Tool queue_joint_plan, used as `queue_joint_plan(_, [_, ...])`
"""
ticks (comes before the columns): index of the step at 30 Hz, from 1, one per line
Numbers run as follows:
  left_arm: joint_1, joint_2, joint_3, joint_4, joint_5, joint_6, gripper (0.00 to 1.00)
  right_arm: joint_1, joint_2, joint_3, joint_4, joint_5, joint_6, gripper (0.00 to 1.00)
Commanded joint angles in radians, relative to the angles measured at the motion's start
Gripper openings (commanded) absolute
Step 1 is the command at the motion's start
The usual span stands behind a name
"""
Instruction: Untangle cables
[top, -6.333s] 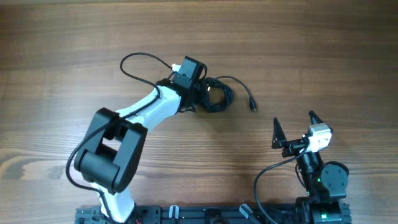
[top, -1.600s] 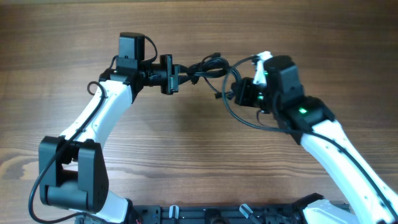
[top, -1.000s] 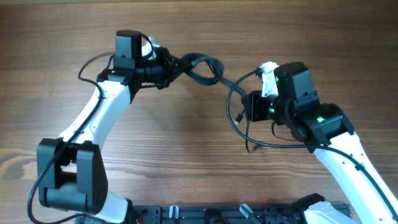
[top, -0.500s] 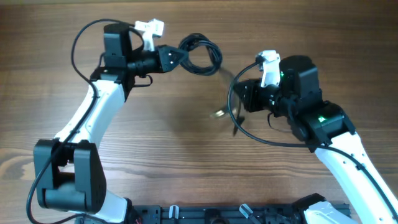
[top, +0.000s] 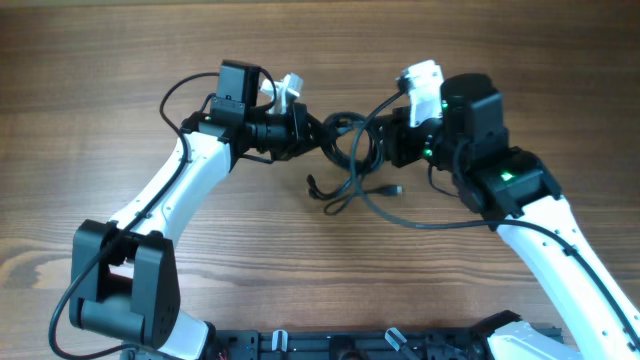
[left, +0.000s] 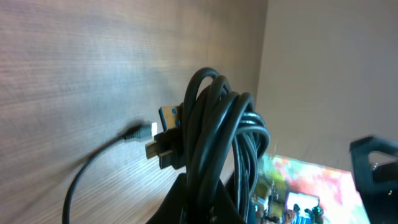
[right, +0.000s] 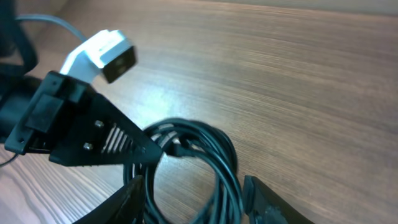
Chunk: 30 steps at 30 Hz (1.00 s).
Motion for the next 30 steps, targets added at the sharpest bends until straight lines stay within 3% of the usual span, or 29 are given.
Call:
queue_joint_plan(1, [0.003, -0.011, 0.013, -0.076, 0.108, 0.189, 0.04, 0.058, 0.064, 0.02, -0.011, 0.062, -0.132, 0.52])
queue_joint_plan(6, [0.005, -0.011, 0.013, -0.086, 0.116, 0.475, 0.04, 0.132, 0.15, 0.019, -0.012, 0.195, -0.211, 0.46])
queue_joint_plan(9, [0.005, -0.011, 0.013, -0.087, 0.087, 0.552, 0.04, 0.159, 0.192, 0.019, -0.01, 0.255, -0.235, 0.4])
queue_joint_plan(13, [0.006, -0.011, 0.013, -0.086, -0.002, 0.551, 0.04, 0.182, 0.205, 0.019, -0.024, 0.254, -0.232, 0.3])
queue_joint_plan(23, [0.01, -0.011, 0.013, -0.087, -0.015, 0.497, 0.04, 0.218, 0.222, 0.014, -0.072, 0.274, -0.234, 0.31])
queue_joint_plan(30, [0.01, -0.011, 0.013, -0.129, 0.083, 0.443, 0.04, 0.217, 0.266, 0.014, 0.008, 0.403, -0.232, 0.5])
